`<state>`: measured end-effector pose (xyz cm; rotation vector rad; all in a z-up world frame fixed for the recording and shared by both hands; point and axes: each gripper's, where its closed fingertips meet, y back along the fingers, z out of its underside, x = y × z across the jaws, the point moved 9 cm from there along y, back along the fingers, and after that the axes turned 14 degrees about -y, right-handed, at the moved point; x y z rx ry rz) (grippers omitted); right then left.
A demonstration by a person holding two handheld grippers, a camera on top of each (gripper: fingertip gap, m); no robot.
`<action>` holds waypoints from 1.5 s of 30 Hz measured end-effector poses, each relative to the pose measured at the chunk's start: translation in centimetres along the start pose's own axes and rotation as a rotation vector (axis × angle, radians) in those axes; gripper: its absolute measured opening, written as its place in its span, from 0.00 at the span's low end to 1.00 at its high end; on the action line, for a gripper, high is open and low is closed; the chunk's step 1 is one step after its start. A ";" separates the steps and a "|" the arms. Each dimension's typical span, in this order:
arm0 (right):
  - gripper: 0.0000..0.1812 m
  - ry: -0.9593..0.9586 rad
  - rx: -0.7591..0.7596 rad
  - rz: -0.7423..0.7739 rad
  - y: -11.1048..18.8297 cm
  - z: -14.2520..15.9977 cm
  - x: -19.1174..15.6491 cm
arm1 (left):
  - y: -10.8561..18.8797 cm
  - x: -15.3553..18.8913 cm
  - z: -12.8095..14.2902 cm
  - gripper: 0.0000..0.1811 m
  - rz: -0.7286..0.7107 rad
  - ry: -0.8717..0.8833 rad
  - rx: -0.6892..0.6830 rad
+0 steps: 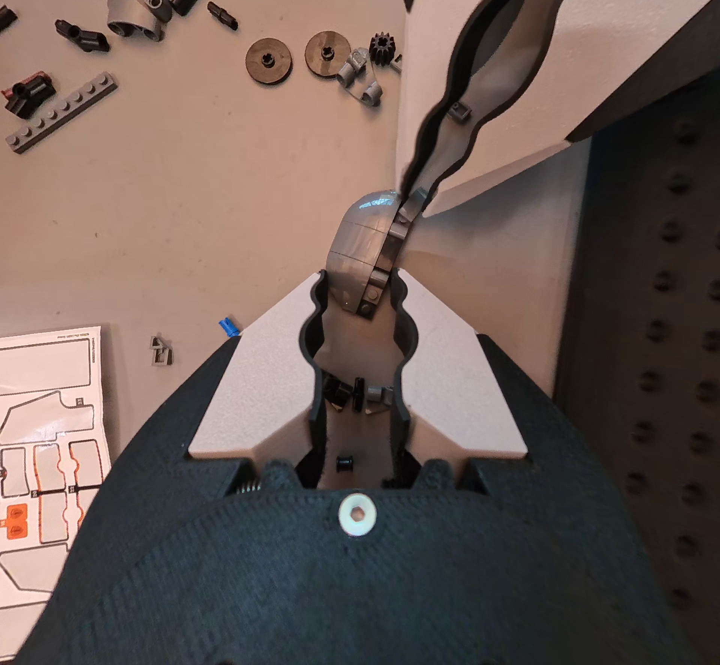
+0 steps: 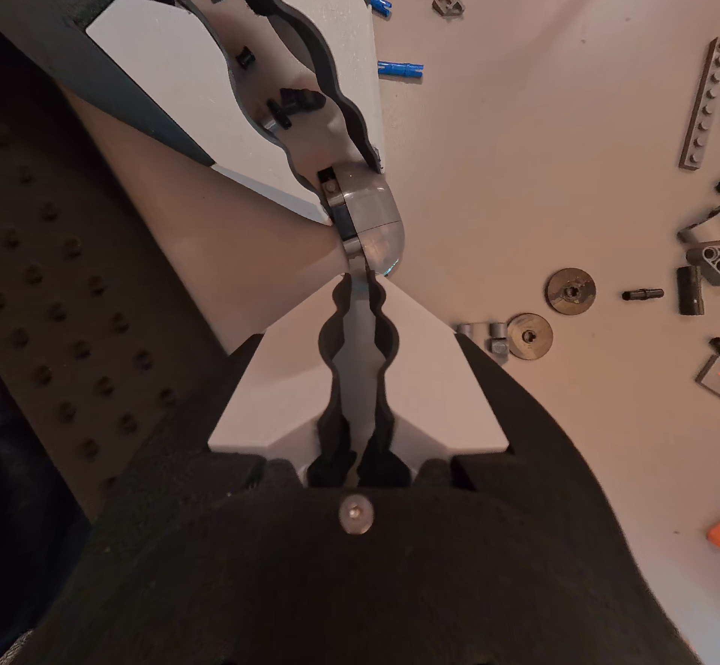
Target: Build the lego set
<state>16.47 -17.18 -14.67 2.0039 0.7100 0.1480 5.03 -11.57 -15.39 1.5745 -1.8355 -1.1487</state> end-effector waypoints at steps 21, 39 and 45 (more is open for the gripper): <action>0.01 0.081 0.036 0.032 0.1 -0.1 -0.3 | 0.0 0.0 0.0 0.17 0.003 -0.006 0.002; 0.00 0.035 0.057 0.022 0.1 -0.1 -0.2 | 0.0 0.0 0.0 0.16 0.004 -0.018 0.007; 0.00 0.006 0.071 0.015 -0.1 -0.3 -0.3 | -0.1 -0.1 0.0 0.16 0.006 -0.032 0.013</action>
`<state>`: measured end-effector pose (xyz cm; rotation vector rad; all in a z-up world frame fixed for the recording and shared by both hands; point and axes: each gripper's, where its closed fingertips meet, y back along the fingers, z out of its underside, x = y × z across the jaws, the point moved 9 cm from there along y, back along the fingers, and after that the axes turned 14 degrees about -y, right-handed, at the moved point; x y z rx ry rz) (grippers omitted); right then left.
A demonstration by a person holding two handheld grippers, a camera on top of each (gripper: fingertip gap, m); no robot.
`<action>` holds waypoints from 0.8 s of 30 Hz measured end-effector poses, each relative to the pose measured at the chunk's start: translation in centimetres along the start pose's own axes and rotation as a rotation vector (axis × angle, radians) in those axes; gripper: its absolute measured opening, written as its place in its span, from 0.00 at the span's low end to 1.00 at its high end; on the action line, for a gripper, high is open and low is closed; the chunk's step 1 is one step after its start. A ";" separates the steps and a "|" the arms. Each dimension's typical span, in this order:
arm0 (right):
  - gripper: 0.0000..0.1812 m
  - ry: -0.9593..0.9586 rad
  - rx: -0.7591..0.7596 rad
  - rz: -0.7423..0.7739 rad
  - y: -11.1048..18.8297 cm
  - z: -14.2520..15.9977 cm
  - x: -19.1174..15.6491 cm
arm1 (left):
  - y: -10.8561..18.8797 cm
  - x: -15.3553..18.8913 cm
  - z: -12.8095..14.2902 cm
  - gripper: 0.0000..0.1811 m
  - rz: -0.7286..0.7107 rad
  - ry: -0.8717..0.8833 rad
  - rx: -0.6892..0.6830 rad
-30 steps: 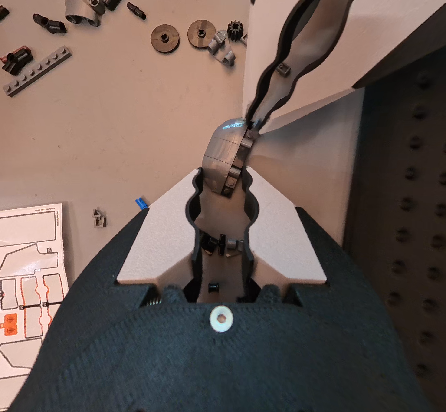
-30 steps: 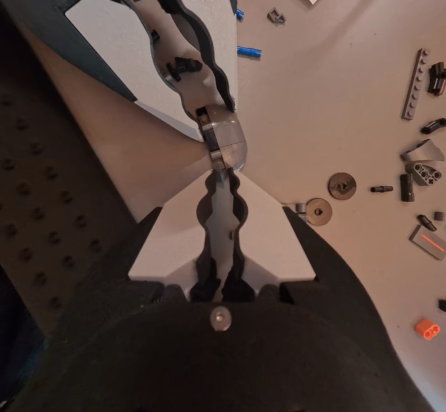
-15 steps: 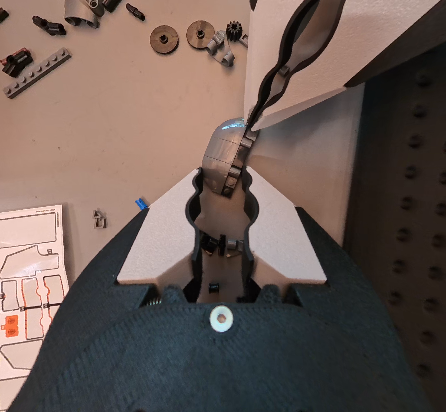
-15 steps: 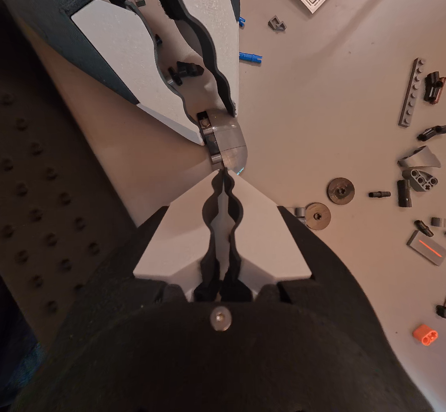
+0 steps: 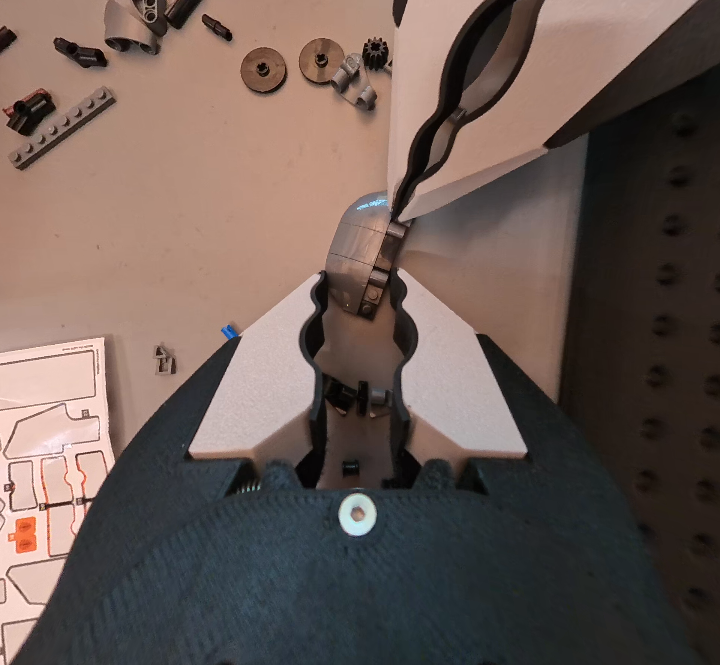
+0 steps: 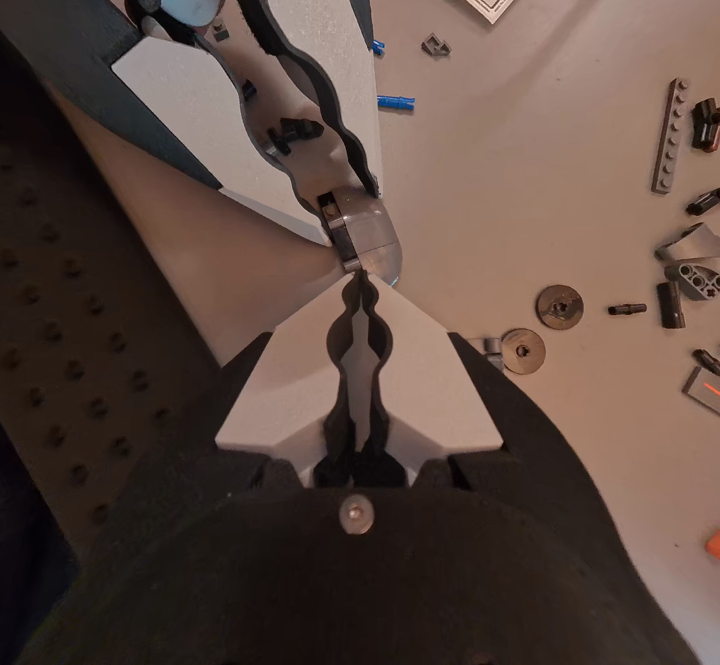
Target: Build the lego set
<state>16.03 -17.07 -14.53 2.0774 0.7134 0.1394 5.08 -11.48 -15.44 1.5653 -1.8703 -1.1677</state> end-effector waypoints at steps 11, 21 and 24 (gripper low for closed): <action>0.00 -0.004 0.064 -0.012 0.1 0.6 0.5 | -0.1 -0.2 0.0 0.16 0.003 -0.001 0.008; 0.00 -0.112 0.087 -0.083 0.0 0.7 1.5 | -0.2 -0.5 -0.1 0.16 -0.001 -0.014 0.014; 0.00 -0.123 0.088 -0.080 0.0 0.7 1.6 | -0.3 -0.5 -0.1 0.15 0.001 -0.017 0.018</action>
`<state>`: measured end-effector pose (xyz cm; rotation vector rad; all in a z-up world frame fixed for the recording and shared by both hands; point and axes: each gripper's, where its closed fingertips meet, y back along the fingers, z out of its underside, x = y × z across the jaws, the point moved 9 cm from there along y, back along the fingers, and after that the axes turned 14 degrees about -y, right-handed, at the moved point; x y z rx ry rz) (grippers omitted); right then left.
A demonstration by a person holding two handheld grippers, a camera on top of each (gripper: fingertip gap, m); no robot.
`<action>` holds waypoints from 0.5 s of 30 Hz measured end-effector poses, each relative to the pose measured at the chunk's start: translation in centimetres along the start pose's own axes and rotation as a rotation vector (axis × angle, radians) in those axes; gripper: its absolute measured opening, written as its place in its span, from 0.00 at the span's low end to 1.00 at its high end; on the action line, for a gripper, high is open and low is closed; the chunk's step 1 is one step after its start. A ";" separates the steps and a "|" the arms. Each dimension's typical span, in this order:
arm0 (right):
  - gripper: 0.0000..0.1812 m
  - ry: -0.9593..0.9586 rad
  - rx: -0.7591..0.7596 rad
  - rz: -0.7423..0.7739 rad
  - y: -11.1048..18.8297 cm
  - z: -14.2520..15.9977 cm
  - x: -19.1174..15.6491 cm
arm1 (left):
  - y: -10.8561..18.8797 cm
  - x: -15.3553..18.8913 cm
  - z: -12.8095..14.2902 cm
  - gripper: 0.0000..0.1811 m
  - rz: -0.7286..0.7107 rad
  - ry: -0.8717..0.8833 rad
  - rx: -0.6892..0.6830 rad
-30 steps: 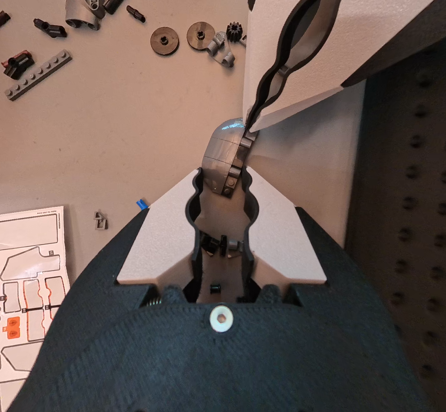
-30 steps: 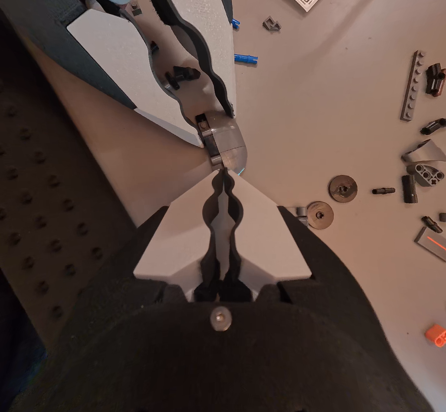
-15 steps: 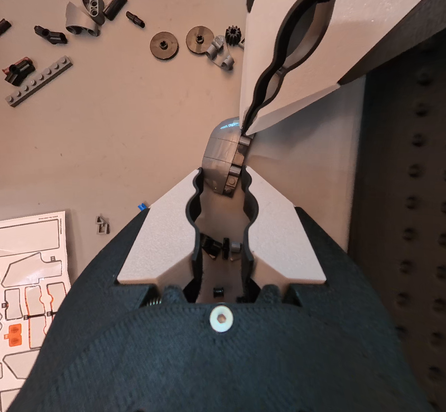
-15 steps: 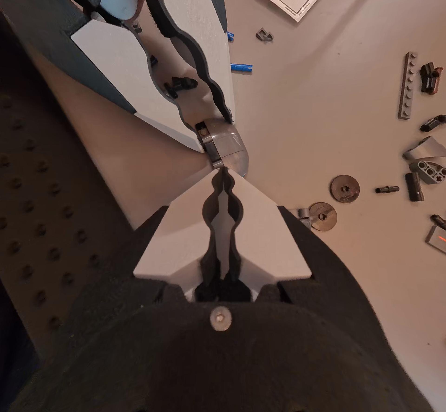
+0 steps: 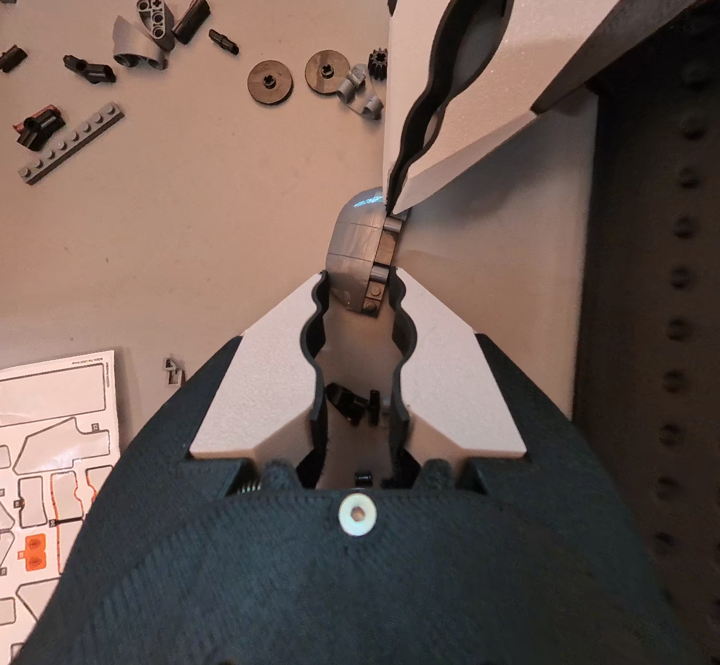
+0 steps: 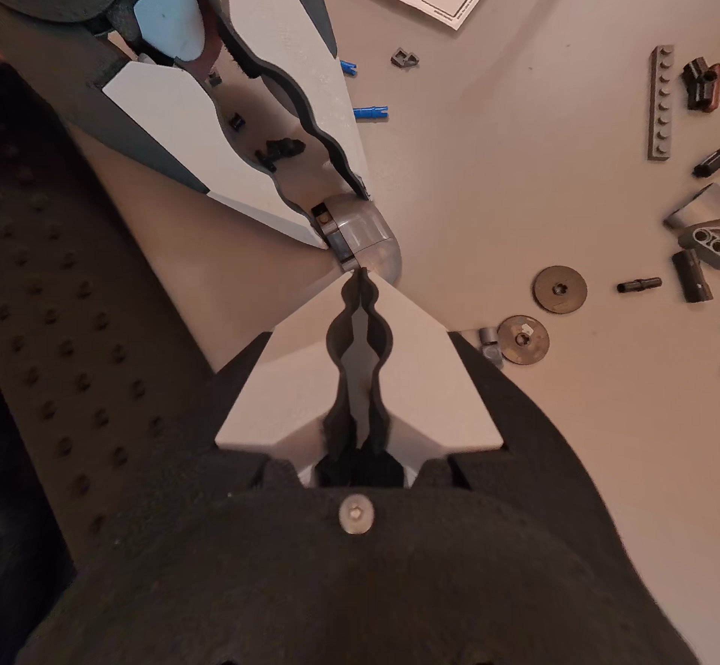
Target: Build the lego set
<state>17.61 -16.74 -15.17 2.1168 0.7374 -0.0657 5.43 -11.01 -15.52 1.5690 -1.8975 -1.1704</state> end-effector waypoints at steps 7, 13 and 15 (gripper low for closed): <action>0.00 -0.027 0.001 -0.018 0.0 -0.1 0.5 | 0.0 -0.1 -0.1 0.15 0.000 -0.015 -0.005; 0.00 -0.054 0.003 -0.040 0.0 -0.1 0.8 | 0.0 -0.1 -0.1 0.15 0.001 -0.030 -0.007; 0.00 -0.061 0.002 -0.050 0.0 -0.1 0.9 | 0.0 -0.2 -0.1 0.15 0.012 -0.040 -0.009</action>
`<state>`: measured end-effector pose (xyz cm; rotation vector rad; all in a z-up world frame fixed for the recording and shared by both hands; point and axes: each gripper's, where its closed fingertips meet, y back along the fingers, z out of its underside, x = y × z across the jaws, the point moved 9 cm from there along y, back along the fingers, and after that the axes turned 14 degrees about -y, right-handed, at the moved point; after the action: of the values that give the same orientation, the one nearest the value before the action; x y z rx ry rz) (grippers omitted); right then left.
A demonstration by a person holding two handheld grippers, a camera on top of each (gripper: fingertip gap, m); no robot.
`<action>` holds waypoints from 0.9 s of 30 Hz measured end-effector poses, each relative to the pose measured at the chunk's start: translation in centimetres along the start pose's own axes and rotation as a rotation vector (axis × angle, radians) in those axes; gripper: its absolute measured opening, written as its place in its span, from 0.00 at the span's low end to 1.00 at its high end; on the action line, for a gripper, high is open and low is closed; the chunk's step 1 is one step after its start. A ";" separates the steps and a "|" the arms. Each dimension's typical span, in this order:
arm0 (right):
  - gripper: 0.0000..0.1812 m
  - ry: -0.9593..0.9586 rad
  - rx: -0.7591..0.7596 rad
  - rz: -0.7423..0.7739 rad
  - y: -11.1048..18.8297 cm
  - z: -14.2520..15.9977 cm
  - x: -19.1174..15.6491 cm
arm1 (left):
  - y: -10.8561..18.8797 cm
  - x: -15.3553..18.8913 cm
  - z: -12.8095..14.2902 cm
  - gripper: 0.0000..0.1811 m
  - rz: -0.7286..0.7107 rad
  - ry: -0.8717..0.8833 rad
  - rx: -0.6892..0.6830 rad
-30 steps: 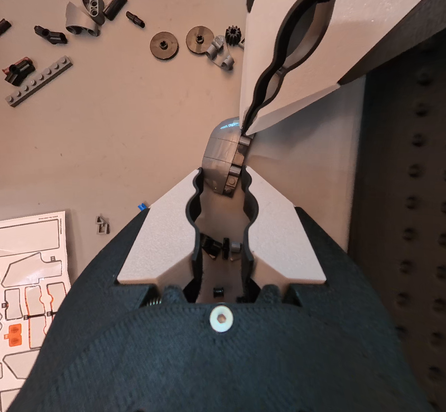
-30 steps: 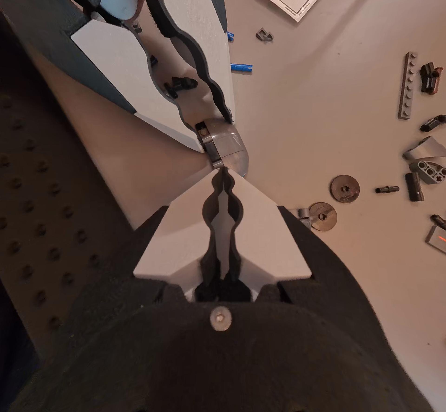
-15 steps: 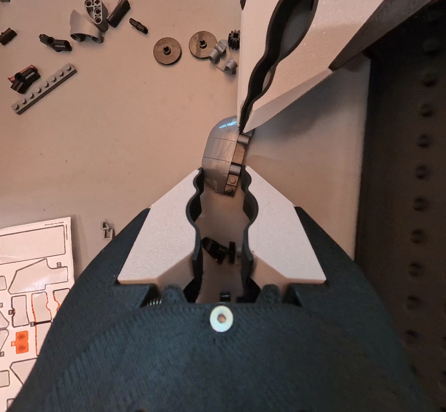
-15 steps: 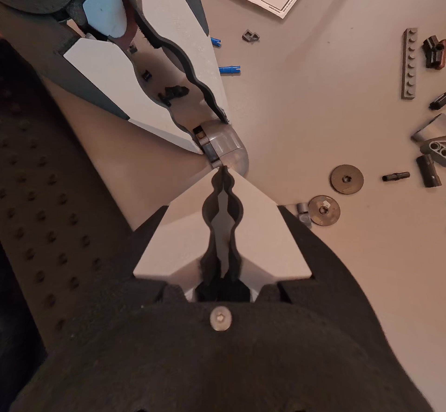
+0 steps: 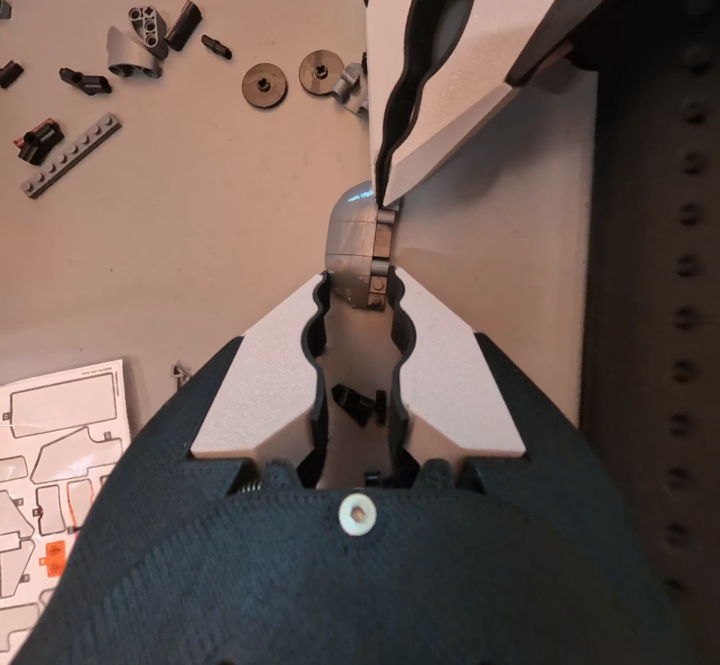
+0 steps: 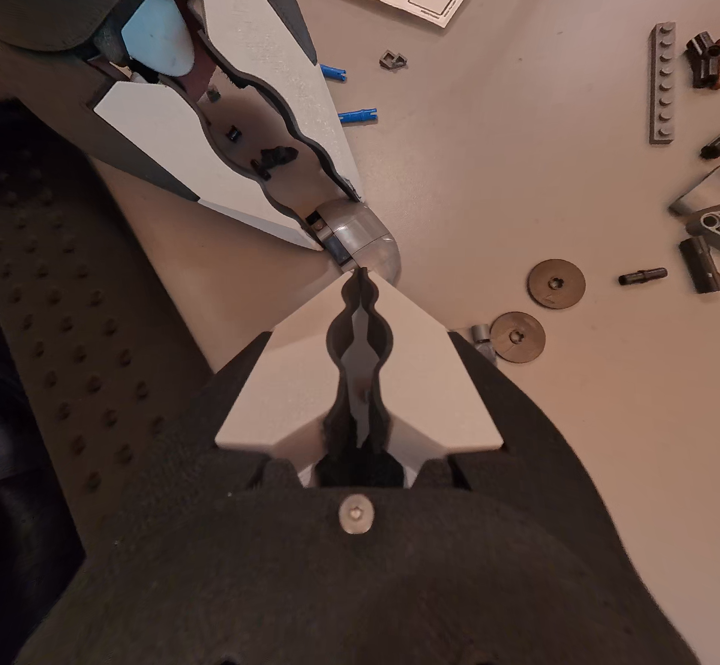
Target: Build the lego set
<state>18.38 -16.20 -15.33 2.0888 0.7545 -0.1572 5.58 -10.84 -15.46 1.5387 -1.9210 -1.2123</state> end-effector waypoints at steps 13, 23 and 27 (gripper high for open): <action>0.00 -0.021 -0.001 -0.031 -0.1 -0.2 0.5 | -0.7 -1.4 -0.8 0.17 -0.001 -0.052 -0.027; 0.00 -0.028 0.029 -0.029 0.2 0.0 0.9 | -0.8 -1.6 -0.7 0.16 0.020 -0.055 0.002; 0.00 -0.015 0.036 -0.019 0.2 0.0 0.9 | -0.9 -1.7 -0.6 0.16 0.023 -0.049 0.009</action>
<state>19.19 -15.90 -15.54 2.1128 0.7679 -0.1980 7.09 -9.58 -15.46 1.4999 -1.9726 -1.2446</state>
